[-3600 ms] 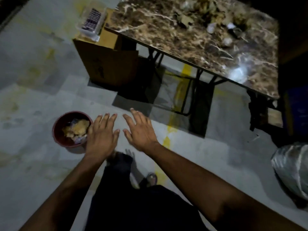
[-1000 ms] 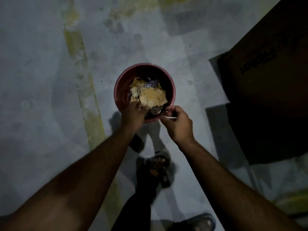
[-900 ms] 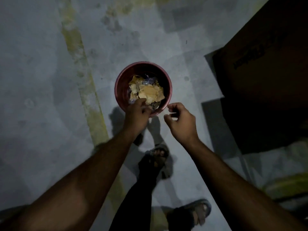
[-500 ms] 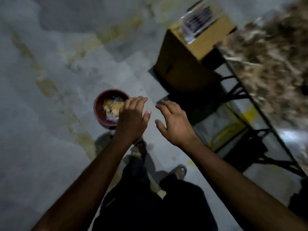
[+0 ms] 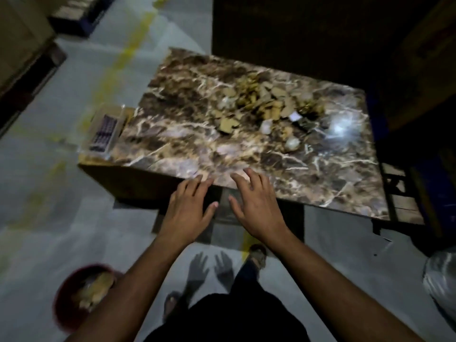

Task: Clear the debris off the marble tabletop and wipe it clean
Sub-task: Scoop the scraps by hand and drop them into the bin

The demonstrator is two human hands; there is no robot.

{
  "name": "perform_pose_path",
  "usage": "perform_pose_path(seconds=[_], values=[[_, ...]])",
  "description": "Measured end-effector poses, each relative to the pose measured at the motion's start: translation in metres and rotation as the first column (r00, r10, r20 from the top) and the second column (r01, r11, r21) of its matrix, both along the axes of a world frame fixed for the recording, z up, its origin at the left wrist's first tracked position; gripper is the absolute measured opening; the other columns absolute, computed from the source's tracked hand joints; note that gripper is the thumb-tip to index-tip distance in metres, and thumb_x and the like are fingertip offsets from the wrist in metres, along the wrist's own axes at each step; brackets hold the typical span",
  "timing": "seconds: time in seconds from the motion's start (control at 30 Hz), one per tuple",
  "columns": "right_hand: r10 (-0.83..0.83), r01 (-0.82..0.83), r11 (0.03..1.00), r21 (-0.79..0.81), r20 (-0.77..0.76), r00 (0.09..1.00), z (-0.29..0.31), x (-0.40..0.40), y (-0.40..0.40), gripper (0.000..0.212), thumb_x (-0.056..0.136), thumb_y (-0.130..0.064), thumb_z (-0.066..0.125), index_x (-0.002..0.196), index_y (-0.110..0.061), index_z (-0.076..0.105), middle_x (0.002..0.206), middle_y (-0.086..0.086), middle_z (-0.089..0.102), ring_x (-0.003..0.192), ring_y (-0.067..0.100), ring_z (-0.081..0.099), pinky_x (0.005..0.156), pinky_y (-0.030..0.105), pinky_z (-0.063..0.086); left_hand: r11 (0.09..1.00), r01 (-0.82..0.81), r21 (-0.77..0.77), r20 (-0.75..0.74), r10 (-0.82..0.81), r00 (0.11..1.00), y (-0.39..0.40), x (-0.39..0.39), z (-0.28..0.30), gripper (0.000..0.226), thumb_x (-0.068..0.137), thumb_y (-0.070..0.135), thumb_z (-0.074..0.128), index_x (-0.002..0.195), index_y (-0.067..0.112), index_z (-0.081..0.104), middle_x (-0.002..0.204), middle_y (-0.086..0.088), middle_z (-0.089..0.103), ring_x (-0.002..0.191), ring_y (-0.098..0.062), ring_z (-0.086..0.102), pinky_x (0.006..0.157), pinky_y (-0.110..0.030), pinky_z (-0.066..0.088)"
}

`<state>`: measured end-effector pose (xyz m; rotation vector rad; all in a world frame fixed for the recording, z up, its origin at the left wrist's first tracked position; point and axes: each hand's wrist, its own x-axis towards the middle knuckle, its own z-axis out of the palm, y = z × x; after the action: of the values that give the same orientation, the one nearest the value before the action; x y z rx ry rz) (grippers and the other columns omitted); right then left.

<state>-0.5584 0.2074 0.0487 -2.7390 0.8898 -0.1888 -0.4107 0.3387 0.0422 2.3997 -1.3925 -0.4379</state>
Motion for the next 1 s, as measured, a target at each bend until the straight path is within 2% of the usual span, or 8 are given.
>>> perform_pose_path(seconds=[0.2, 0.33, 0.43, 0.57, 0.67, 0.83, 0.9, 1.0], values=[[-0.276, 0.266, 0.931, 0.251, 0.004, 0.961, -0.032, -0.069, -0.136, 0.057, 0.095, -0.032, 0.066, 0.147, -0.019, 0.045, 0.141, 0.013, 0.042, 0.123, 0.034, 0.051, 0.099, 0.042, 0.049, 0.981, 0.139, 0.135, -0.002, -0.140, 0.990, -0.126, -0.013, -0.041, 0.062, 0.097, 0.049, 0.052, 0.152, 0.027, 0.035, 0.149, -0.007, 0.044, 0.134, -0.035, 0.041, 0.107, -0.048, 0.040], [-0.431, 0.440, 0.800, 0.408, -0.119, 0.894, -0.059, -0.092, -0.210, 0.066, 0.093, -0.028, 0.072, 0.150, -0.017, 0.042, 0.149, 0.019, 0.033, 0.124, 0.039, 0.054, 0.100, 0.040, 0.048, 0.975, 0.101, 0.199, 0.039, -0.111, 0.993, -0.179, -0.001, -0.060, 0.065, 0.091, 0.050, 0.043, 0.150, 0.025, 0.037, 0.151, -0.012, 0.044, 0.135, -0.036, 0.041, 0.108, -0.049, 0.040], [-0.423, 0.447, 0.784, 0.431, -0.156, 0.893, -0.069, -0.078, -0.241, 0.072, 0.092, -0.031, 0.074, 0.152, -0.013, 0.038, 0.152, 0.018, 0.030, 0.129, 0.038, 0.050, 0.102, 0.039, 0.045, 0.982, 0.021, 0.188, 0.084, -0.038, 0.996, -0.202, 0.021, -0.063, 0.068, 0.086, 0.046, 0.047, 0.148, 0.019, 0.042, 0.146, -0.018, 0.046, 0.132, -0.039, 0.040, 0.109, -0.051, 0.039], [-0.477, 0.474, 0.754, 0.455, -0.118, 0.871, -0.078, -0.034, -0.264, 0.067, 0.095, -0.031, 0.069, 0.151, -0.016, 0.037, 0.152, 0.017, 0.031, 0.126, 0.038, 0.051, 0.100, 0.041, 0.048, 0.974, -0.024, 0.226, 0.055, 0.012, 0.998, -0.228, 0.052, -0.068, 0.071, 0.092, 0.054, 0.038, 0.156, 0.023, 0.028, 0.161, -0.014, 0.025, 0.147, -0.036, 0.023, 0.114, -0.055, 0.031], [-0.480, 0.464, 0.757, 0.460, -0.092, 0.873, -0.083, 0.005, -0.267, 0.058, 0.097, -0.021, 0.066, 0.149, -0.014, 0.041, 0.148, 0.016, 0.036, 0.127, 0.037, 0.051, 0.101, 0.038, 0.045, 0.965, 0.065, 0.254, -0.041, -0.056, 0.998, -0.247, 0.063, -0.077, 0.071, 0.097, 0.058, 0.035, 0.159, 0.027, 0.020, 0.168, -0.005, 0.010, 0.153, -0.030, 0.010, 0.120, -0.056, 0.019], [-0.456, 0.390, 0.769, 0.506, 0.006, 0.890, -0.069, 0.045, -0.260, 0.065, 0.096, -0.013, 0.065, 0.155, -0.016, 0.038, 0.149, 0.011, 0.045, 0.129, 0.030, 0.051, 0.103, 0.027, 0.040, 0.965, 0.246, 0.090, -0.115, -0.235, 0.965, -0.267, 0.075, -0.067, 0.066, 0.094, 0.058, 0.033, 0.155, 0.032, 0.028, 0.161, 0.004, 0.031, 0.147, -0.022, 0.022, 0.117, -0.049, 0.019], [-0.455, 0.370, 0.781, 0.503, 0.053, 0.889, -0.062, 0.043, -0.270, 0.065, 0.096, -0.016, 0.067, 0.155, -0.019, 0.041, 0.142, 0.003, 0.050, 0.112, 0.025, 0.063, 0.098, 0.025, 0.045, 0.971, 0.237, -0.036, -0.116, -0.240, 0.964, -0.272, 0.095, -0.065, 0.062, 0.094, 0.057, 0.033, 0.151, 0.031, 0.036, 0.153, 0.006, 0.041, 0.140, -0.020, 0.031, 0.113, -0.047, 0.027], [-0.604, 0.499, 0.744, 0.445, 0.128, 0.786, -0.050, 0.029, -0.301, 0.049, 0.097, -0.023, 0.067, 0.144, -0.028, 0.054, 0.131, -0.004, 0.060, 0.088, 0.017, 0.068, 0.083, 0.039, 0.062, 0.985, 0.113, -0.133, -0.094, -0.126, 0.988, -0.276, 0.131, -0.074, 0.059, 0.095, 0.054, 0.035, 0.144, 0.022, 0.046, 0.146, -0.003, 0.049, 0.136, -0.026, 0.037, 0.112, -0.050, 0.034]])
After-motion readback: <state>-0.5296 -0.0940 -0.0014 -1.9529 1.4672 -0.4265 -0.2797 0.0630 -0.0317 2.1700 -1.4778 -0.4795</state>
